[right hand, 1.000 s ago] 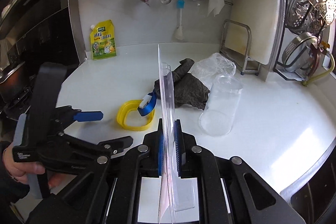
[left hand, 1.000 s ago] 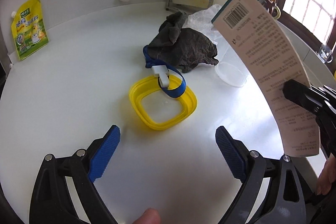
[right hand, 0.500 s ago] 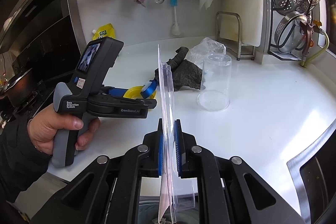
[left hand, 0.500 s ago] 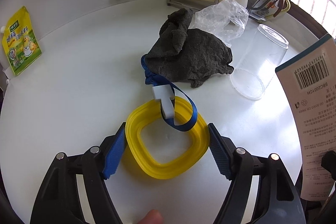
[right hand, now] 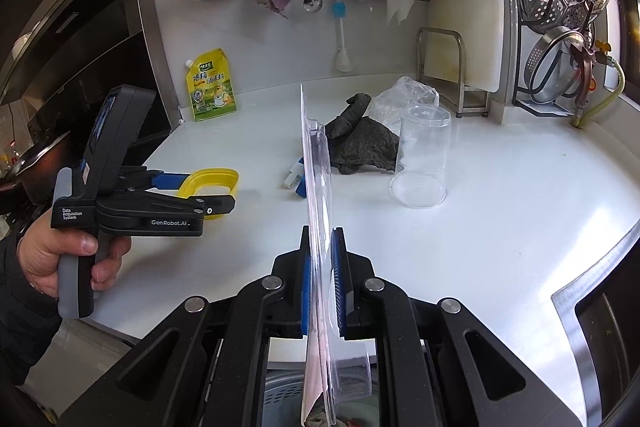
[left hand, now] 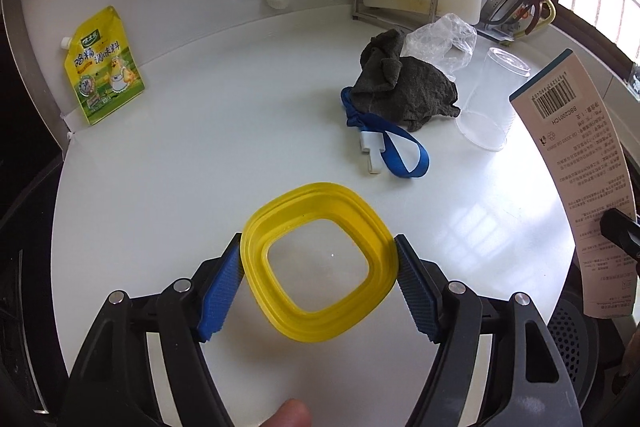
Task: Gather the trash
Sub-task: 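Grasp the yellow plastic ring with the left tool while the right tool holds the strip, then carry the ring and strip over the grey bin and open both tools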
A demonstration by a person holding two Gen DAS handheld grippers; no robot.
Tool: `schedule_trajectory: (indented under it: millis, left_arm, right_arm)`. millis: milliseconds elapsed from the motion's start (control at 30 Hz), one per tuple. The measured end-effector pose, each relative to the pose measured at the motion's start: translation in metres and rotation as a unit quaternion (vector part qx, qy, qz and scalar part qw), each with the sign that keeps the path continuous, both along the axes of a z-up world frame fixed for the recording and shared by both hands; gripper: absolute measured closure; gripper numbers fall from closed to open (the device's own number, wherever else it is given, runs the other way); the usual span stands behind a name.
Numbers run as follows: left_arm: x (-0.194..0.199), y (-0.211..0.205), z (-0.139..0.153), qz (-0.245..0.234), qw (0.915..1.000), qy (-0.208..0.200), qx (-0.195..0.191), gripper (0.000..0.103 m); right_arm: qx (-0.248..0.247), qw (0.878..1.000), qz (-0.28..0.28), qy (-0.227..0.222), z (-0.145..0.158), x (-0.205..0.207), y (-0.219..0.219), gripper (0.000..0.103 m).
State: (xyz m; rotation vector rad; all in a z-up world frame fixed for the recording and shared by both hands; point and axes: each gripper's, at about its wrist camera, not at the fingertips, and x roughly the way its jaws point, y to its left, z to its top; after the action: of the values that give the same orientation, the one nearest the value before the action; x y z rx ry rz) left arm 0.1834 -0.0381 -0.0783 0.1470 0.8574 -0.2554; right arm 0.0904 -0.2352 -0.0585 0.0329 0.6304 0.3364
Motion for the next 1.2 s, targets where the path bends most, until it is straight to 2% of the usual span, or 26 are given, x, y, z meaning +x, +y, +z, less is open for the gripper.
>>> schedule_trajectory:
  millis: [167, 500, 800, 1200]
  left_arm:
    - [-0.031, 0.006, 0.013, -0.009, 0.9995, -0.01, -0.029, 0.033]
    - [-0.098, -0.001, 0.029, -0.028, 0.9982, -0.043, -0.031, 0.032]
    - [-0.139, -0.005, 0.031, -0.046, 0.9971, -0.044, -0.041, 0.032]
    - [-0.183, -0.038, 0.029, -0.09, 0.9936, -0.04, -0.055, 0.032]
  right_arm:
    - [0.0, 1.0, -0.001, -0.003, 0.007, -0.013, 0.006, 0.094]
    - [-0.002, 1.0, -0.01, -0.004, 0.012, -0.048, 0.006, 0.094]
    - [0.005, 1.0, -0.019, 0.009, 0.003, -0.085, 0.001, 0.094]
    - [0.012, 0.998, -0.058, 0.005, 0.006, -0.145, -0.024, 0.094]
